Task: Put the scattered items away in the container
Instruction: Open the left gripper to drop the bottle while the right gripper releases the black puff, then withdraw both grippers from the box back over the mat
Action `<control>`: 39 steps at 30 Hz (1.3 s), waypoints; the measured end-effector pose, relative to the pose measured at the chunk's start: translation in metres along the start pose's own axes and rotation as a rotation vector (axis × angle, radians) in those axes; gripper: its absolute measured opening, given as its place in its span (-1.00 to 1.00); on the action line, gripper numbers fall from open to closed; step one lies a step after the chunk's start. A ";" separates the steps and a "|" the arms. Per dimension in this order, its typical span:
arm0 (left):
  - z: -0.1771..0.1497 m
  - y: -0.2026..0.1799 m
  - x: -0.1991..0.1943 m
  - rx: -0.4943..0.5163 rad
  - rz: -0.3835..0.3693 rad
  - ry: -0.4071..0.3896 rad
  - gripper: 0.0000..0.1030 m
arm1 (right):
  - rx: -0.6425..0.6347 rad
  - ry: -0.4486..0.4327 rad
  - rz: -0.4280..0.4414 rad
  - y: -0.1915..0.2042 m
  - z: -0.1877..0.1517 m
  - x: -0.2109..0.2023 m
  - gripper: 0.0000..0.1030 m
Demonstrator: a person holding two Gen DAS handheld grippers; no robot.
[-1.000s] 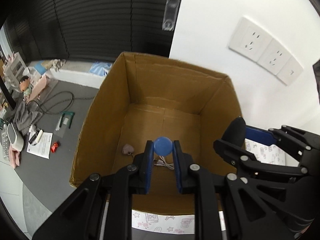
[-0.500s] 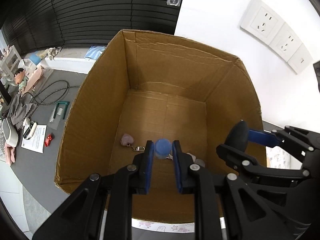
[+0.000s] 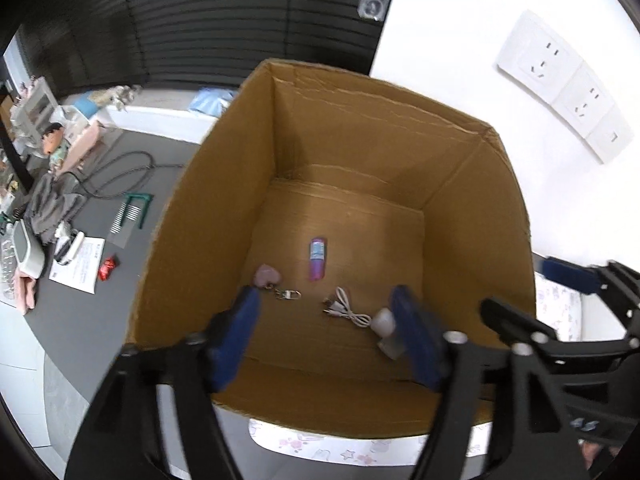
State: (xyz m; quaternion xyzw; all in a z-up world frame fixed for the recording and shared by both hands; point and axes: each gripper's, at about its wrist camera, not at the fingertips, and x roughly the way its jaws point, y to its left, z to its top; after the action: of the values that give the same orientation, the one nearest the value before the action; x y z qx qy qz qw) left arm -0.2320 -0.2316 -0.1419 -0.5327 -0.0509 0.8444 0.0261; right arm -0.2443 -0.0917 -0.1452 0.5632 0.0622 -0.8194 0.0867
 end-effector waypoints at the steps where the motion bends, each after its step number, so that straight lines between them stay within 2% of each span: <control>1: 0.000 0.000 -0.001 -0.002 -0.001 -0.002 0.56 | 0.006 -0.004 0.001 -0.003 -0.001 -0.002 0.62; 2: -0.001 0.000 -0.002 -0.006 -0.004 0.000 0.66 | 0.013 -0.007 0.005 -0.007 -0.003 -0.005 0.79; 4: -0.004 -0.002 -0.004 -0.002 0.000 -0.002 0.71 | 0.024 -0.017 0.006 -0.013 -0.006 -0.010 1.00; 13: -0.014 -0.028 -0.019 0.028 -0.013 -0.019 0.76 | 0.062 -0.044 0.000 -0.033 -0.024 -0.030 1.00; 22: -0.015 -0.069 -0.033 0.082 -0.043 -0.036 0.76 | 0.113 -0.079 -0.009 -0.069 -0.046 -0.052 1.00; 31: -0.020 -0.130 -0.041 0.155 -0.088 -0.050 0.76 | 0.183 -0.108 -0.033 -0.121 -0.068 -0.075 1.00; 39: -0.028 -0.201 -0.037 0.239 -0.137 -0.047 0.76 | 0.264 -0.124 -0.063 -0.183 -0.095 -0.089 1.00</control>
State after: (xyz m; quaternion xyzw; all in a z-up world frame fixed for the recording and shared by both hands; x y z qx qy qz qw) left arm -0.1931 -0.0338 -0.0978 -0.5011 0.0133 0.8529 0.1458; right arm -0.1652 0.1125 -0.0951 0.5160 -0.0342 -0.8559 -0.0101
